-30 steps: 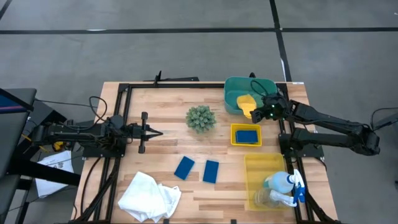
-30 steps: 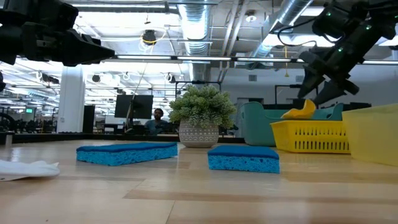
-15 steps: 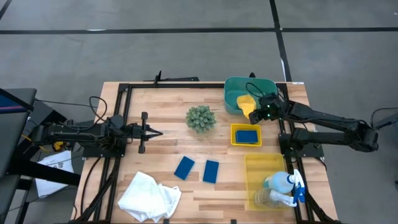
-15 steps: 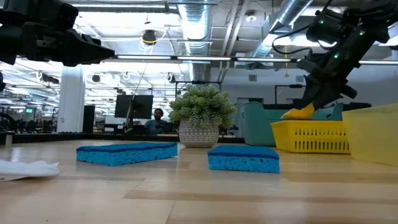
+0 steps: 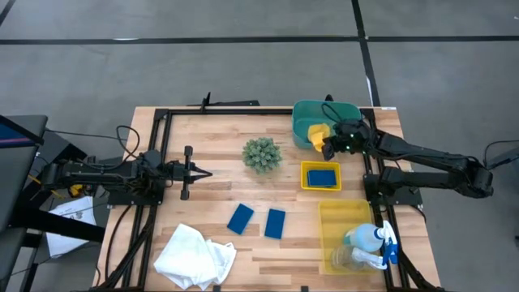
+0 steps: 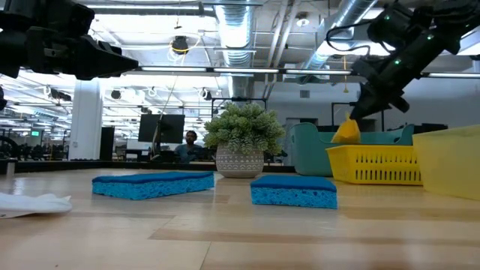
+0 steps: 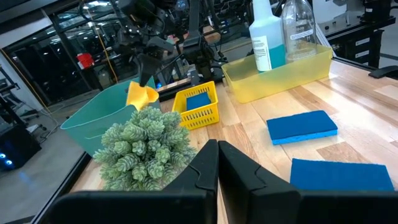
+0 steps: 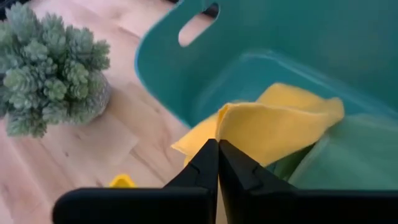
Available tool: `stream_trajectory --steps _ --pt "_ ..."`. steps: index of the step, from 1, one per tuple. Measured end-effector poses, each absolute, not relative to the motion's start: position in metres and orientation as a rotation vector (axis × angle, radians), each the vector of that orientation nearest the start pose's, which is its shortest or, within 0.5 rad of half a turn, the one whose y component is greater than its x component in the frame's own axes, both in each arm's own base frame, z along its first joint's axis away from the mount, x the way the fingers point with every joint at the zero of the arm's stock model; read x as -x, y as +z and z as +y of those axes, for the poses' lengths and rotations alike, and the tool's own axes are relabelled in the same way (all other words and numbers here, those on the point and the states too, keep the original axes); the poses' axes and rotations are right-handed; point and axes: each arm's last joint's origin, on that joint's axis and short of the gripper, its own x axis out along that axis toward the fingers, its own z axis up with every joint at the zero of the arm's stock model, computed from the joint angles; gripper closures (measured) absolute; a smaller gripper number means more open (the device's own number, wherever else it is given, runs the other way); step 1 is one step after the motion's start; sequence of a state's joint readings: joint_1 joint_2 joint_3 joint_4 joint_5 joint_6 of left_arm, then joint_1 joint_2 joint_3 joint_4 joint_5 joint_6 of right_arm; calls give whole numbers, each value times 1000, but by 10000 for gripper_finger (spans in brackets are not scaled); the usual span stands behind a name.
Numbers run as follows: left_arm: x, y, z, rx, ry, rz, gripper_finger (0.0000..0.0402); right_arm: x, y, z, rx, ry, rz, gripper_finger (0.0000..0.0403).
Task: Pick & Place Kitchen Items
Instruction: Put the yellow towel into the green bin
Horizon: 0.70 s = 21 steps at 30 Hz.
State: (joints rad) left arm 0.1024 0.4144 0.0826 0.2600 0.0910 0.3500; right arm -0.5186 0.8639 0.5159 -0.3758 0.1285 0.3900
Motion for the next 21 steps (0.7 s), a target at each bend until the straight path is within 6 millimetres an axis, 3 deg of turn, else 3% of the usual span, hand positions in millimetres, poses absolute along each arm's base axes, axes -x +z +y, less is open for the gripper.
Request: stream_trajectory --steps 21 --pt "-125 180 10 -343 -1 73 395 -138 213 -96 -303 -1096 613 403"
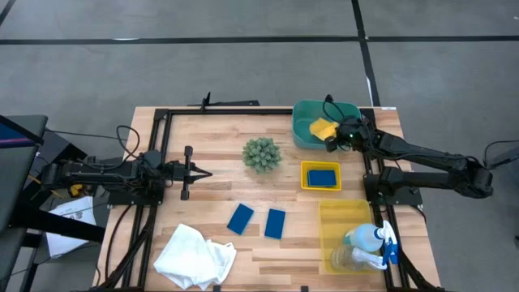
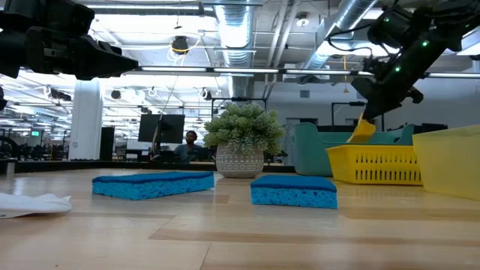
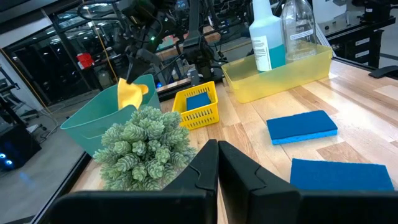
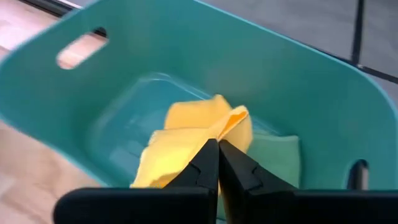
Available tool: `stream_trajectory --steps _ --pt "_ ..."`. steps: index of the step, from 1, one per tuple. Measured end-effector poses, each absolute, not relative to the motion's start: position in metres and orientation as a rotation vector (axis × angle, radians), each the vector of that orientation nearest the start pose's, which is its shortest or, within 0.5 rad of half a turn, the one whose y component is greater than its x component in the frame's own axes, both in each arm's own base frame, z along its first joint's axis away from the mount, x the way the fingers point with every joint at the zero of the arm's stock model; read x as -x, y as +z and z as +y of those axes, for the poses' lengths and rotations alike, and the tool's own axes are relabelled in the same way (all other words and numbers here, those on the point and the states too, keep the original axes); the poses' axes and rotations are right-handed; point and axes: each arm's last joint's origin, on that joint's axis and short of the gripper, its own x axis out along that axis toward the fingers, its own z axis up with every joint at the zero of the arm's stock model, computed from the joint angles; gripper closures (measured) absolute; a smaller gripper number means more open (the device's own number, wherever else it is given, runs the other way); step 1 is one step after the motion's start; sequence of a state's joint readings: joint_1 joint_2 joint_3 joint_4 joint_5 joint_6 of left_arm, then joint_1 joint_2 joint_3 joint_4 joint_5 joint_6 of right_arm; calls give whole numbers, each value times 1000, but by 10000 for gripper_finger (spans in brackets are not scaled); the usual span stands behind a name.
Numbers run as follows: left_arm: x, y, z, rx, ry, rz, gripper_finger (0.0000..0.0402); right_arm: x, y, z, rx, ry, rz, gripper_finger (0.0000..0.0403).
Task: Pick & Place Kitchen Items
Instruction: Put the yellow towel into the green bin
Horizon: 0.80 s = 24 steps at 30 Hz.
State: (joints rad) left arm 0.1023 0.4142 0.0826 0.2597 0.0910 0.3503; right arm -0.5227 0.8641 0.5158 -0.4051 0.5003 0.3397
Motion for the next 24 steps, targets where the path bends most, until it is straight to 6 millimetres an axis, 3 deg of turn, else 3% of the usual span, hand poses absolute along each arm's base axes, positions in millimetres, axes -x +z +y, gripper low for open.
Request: stream_trajectory --steps 17,24 --pt "-125 180 10 -343 -2 72 395 -146 192 -126 -250 -1226 721 403" --pt "-125 180 10 -343 -2 72 395 -146 188 -127 -246 -1223 752 402"
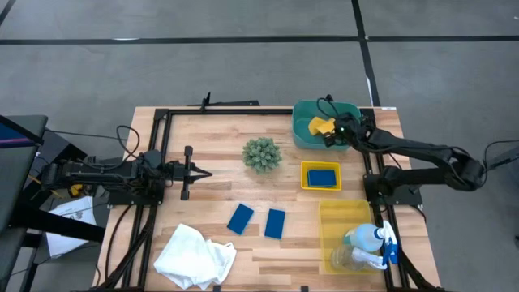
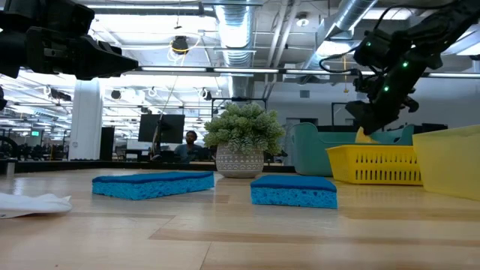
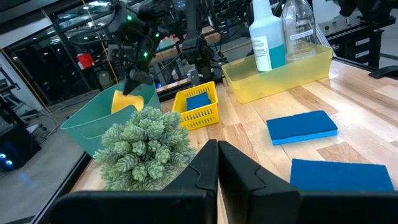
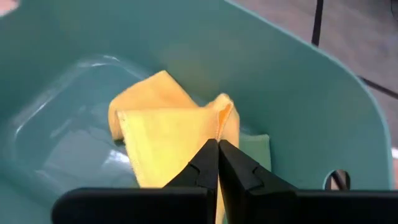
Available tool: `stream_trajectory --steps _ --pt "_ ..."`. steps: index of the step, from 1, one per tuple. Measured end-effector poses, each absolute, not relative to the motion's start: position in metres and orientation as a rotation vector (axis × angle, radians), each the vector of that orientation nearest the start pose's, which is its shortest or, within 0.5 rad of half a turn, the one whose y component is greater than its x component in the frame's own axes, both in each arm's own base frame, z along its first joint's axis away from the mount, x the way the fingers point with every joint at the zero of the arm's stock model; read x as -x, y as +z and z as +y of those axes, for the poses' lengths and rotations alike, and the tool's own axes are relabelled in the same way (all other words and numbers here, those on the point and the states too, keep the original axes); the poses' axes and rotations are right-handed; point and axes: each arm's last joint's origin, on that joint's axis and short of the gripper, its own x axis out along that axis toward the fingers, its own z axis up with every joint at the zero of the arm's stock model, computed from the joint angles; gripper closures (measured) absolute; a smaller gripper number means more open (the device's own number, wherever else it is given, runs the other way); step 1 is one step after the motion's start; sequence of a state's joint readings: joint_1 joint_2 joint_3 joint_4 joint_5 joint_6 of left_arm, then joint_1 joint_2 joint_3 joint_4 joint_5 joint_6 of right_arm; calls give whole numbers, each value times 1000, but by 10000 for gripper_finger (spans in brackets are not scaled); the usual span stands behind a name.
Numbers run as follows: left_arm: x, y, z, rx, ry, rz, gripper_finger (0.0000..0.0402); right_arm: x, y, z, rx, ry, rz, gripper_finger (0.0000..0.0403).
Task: Pick & Place Kitchen Items
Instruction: Put the yellow towel into the green bin, then put the blue sponge into the top yellow bin
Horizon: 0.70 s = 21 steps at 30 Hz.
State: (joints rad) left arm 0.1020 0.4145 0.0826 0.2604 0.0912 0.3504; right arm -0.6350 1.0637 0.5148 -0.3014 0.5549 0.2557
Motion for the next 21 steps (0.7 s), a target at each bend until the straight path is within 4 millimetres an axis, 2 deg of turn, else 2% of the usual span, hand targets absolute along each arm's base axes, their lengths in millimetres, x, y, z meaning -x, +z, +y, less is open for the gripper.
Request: stream_trajectory --steps 5,16,21 --pt "-126 179 10 -343 -3 79 395 -145 196 -120 -247 -1141 723 362" --pt "-129 176 11 -343 -8 109 395 -125 225 -99 -214 -1154 573 176" --pt "-130 178 11 -342 -4 86 395 -115 243 -83 -242 -1026 428 149"
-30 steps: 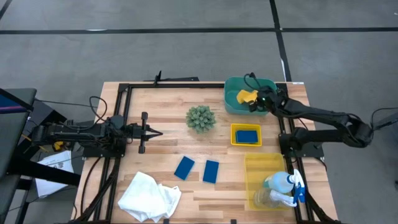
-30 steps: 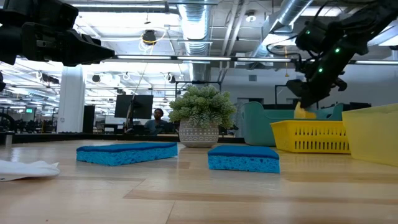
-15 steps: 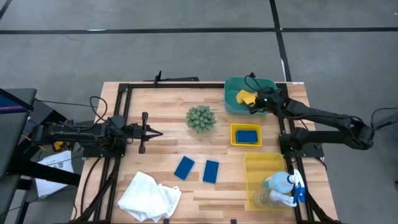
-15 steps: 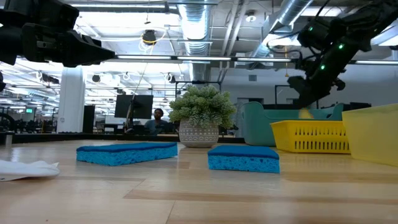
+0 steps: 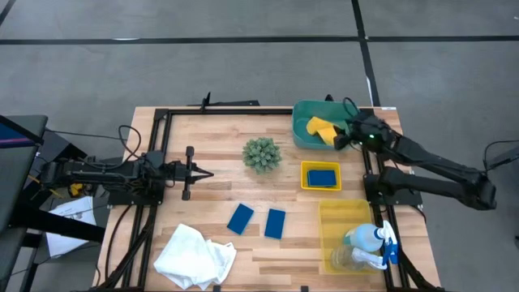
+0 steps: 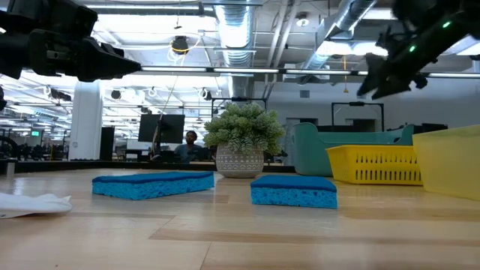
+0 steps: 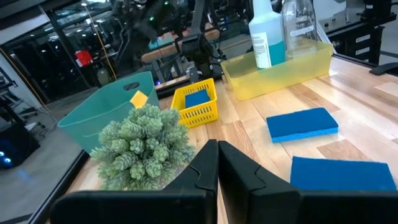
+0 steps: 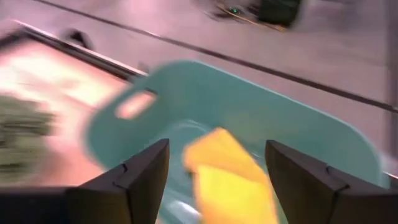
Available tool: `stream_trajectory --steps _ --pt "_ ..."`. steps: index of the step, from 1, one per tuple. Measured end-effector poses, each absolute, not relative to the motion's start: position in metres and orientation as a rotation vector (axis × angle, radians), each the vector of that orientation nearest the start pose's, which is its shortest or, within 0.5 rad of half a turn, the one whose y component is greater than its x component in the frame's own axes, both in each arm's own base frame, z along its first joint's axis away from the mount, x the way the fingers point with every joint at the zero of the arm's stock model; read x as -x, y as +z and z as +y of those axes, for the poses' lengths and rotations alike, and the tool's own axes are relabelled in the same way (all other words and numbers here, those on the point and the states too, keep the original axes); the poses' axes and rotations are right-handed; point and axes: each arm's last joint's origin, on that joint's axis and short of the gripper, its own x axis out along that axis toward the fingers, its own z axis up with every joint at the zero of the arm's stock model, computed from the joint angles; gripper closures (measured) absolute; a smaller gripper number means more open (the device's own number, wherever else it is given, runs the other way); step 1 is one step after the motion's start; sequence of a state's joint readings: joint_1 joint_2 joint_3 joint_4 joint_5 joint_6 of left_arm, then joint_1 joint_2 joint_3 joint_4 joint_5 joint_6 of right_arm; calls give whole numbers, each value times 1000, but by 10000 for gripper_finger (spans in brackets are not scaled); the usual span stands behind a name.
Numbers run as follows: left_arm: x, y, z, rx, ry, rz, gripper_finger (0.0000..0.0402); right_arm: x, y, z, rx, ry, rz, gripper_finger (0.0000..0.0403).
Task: Pick & Place Kitchen Items
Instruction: Put the blue sponge into the top yellow bin
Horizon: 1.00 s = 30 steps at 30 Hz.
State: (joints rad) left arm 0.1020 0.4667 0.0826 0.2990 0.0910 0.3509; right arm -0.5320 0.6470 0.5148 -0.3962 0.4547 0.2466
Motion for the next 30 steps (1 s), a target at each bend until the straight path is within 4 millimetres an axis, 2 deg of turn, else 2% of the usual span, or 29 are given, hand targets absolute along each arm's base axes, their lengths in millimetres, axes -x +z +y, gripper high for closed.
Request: stream_trajectory --steps 8,14,20,23,30 --pt "-130 179 11 -344 -1 71 395 -99 263 -55 -264 -753 246 148" --pt "-130 180 11 -343 1 61 395 -90 270 -43 -261 -678 164 148" --pt "-130 184 11 -260 8 26 387 -88 273 -39 -258 -644 132 148" --pt "-130 184 10 -206 4 24 363 -89 274 -38 -257 -632 122 148" --pt "-138 171 1 -150 -133 123 269 -90 276 -36 -255 -608 112 148"
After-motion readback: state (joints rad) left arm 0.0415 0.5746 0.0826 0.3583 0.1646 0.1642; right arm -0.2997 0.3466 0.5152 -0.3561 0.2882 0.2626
